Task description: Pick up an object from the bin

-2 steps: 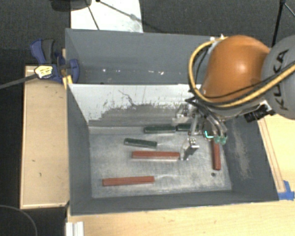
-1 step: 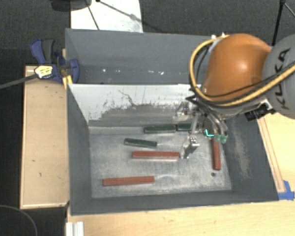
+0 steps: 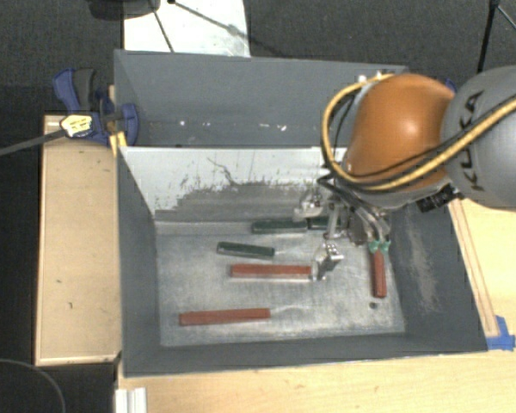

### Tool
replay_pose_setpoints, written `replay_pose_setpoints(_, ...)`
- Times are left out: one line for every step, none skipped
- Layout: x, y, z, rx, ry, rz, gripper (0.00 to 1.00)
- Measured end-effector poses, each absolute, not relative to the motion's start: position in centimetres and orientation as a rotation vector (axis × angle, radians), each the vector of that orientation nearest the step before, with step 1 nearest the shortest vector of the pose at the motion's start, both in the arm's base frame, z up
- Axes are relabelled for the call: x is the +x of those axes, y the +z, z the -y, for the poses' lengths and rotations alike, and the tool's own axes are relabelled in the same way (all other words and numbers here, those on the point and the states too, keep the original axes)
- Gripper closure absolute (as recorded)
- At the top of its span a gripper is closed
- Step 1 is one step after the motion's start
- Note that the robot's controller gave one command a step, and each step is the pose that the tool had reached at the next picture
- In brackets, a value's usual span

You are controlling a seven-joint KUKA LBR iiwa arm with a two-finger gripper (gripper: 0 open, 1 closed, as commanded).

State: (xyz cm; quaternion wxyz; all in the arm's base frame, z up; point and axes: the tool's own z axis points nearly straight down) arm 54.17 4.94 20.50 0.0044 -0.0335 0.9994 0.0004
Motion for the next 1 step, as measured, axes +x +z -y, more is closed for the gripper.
replay_pose_setpoints(53.37,14.41,-5.97,-0.119,0.001,-3.133,0.00)
